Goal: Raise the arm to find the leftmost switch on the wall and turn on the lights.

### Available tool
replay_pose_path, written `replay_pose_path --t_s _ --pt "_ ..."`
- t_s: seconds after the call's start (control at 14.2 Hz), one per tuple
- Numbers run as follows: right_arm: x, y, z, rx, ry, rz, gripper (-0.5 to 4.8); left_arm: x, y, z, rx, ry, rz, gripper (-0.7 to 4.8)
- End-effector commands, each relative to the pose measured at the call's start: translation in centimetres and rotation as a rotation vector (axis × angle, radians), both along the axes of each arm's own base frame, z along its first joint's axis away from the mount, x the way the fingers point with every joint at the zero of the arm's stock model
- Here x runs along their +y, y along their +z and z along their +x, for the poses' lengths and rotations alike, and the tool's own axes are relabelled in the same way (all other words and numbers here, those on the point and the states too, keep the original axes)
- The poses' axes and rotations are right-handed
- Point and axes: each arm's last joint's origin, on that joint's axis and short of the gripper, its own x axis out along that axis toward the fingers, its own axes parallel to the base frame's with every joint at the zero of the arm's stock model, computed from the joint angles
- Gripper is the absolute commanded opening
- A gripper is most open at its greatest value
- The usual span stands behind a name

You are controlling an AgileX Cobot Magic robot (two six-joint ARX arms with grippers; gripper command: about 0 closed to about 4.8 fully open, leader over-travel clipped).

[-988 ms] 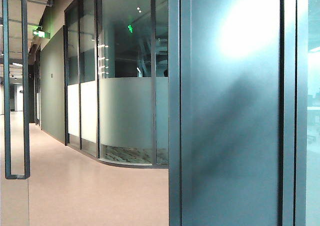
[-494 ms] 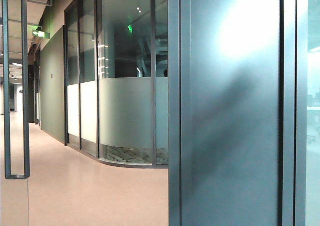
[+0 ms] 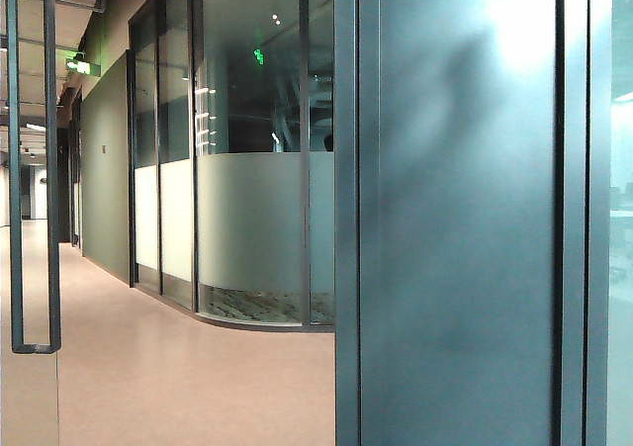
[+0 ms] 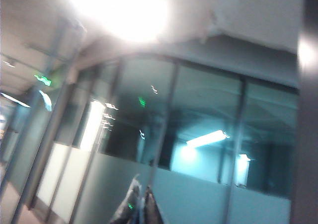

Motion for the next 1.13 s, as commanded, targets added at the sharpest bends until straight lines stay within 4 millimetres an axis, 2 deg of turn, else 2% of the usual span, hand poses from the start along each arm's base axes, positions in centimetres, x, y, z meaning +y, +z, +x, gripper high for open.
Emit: replay_pose_path --t_s 0.07,0.21,0.35,0.49,0.56,0.78,0.92,0.99,1.13 --pt "0.1 5.4 1.0 -0.009 0.005 -0.002 -0.01 0.0 5.2 0.3 -0.015 0.004 -0.001 -0.05" --pt "0.1 8.9 3.2 0.014 0.004 -0.002 -0.01 -0.1 9.1 1.6 -0.014 0.009 0.005 -0.05" --pt "0.3 11.5 5.3 0.031 0.037 -0.031 -0.01 -0.2 11.8 3.7 0.008 0.003 0.010 -0.05" --pt "0.6 14.6 7.9 0.058 0.085 -0.076 -0.01 -0.6 14.5 7.6 0.078 -0.071 0.078 -0.05" --pt "0.6 15.7 8.9 0.053 0.086 -0.077 -0.01 -0.7 15.6 9.5 0.121 -0.055 0.100 -0.05" --pt "0.7 19.1 11.5 0.045 0.093 -0.105 -0.01 -1.0 18.3 13.3 0.136 -0.071 0.156 -0.05" --pt "0.9 20.6 13.1 0.096 0.175 -0.176 -0.01 -1.9 20.0 15.3 0.171 -0.348 0.314 -0.05" --pt "1.3 21.2 13.8 0.126 0.259 -0.231 -0.01 -2.6 20.9 16.3 0.231 -0.617 0.372 -0.05" --pt "1.8 21.0 14.3 0.143 0.417 -0.344 -0.01 -3.3 21.9 16.8 0.312 -0.992 0.389 -0.05"
